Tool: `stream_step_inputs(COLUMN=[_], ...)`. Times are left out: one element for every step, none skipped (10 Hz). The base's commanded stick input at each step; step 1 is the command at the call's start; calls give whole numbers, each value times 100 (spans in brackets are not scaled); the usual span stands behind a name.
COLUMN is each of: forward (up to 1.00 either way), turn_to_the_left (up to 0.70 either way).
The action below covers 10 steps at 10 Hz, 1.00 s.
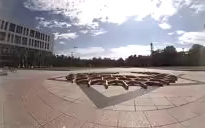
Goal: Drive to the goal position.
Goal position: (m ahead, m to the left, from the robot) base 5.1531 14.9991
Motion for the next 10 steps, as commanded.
stream_step_inputs(forward=[5, 5, 5, 5, 5, 5, 5, 5, 5, 5], turn_to_the_left=[0, 0, -1, 0, 0, -1, -1, -1, -1, 0])
